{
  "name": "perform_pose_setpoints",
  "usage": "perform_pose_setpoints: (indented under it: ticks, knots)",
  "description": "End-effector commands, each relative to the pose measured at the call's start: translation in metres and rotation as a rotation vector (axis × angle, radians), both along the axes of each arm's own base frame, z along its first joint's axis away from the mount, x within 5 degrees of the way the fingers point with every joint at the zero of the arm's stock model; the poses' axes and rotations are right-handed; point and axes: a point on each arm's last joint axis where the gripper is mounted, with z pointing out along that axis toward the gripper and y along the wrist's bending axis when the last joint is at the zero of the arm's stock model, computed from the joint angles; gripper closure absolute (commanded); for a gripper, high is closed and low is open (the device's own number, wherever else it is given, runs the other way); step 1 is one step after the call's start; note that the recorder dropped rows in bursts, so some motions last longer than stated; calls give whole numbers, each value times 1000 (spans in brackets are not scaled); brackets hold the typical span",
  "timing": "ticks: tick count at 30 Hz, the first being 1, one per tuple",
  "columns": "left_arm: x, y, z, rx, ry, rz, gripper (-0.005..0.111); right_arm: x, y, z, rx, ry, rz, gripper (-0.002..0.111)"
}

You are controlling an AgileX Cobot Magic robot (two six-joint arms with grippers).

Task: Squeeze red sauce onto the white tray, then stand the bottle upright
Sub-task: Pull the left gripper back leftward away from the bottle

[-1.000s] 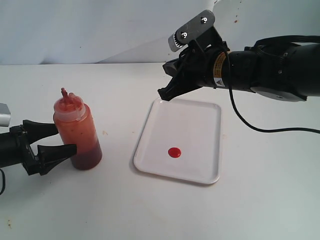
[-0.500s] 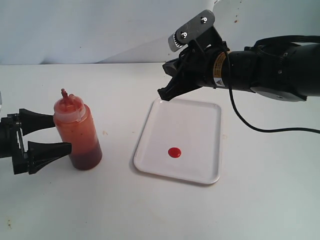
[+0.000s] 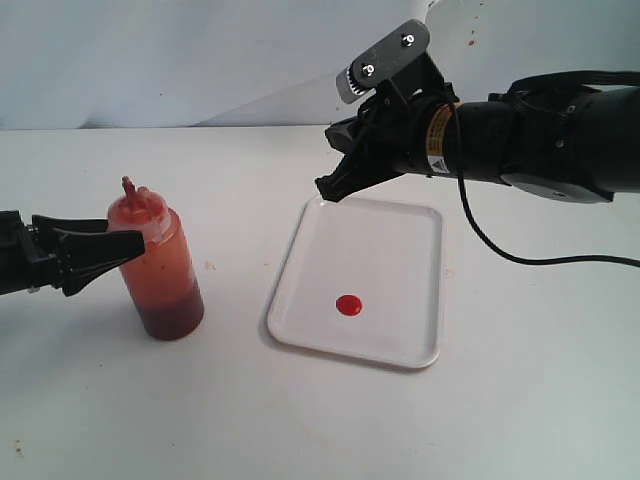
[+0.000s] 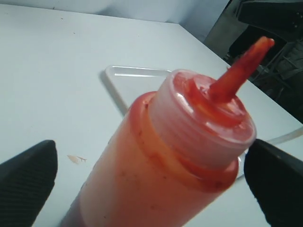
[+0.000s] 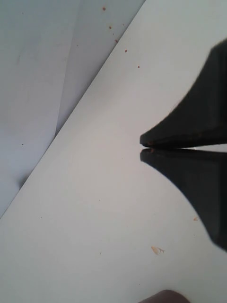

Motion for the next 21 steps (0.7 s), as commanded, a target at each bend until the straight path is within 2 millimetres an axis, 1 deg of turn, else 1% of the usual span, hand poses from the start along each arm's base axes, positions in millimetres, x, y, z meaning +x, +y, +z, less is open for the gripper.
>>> perform_pose_setpoints:
  ticks: [1, 9, 12, 15, 17, 20, 21]
  knots:
    - [2, -1, 5, -21, -5, 9, 2, 0, 2, 3, 11, -12, 12, 108]
    - [1, -2, 7, -13, -11, -2, 2, 0, 2, 3, 12, -12, 12, 108]
    - [-3, -4, 16, 9, -32, -36, 2, 0, 2, 3, 12, -12, 12, 108]
    - [-11, -6, 33, 37, -49, -79, 2, 0, 2, 3, 12, -12, 12, 108]
    - [-19, -9, 41, 45, -55, -89, 2, 0, 2, 3, 12, -12, 12, 108]
    - [-34, -14, 50, 50, -107, -66, 6, 0, 2, 3, 12, -12, 12, 108]
    - [-40, -16, 54, 49, -127, -51, 10, 0, 2, 3, 12, -12, 12, 108]
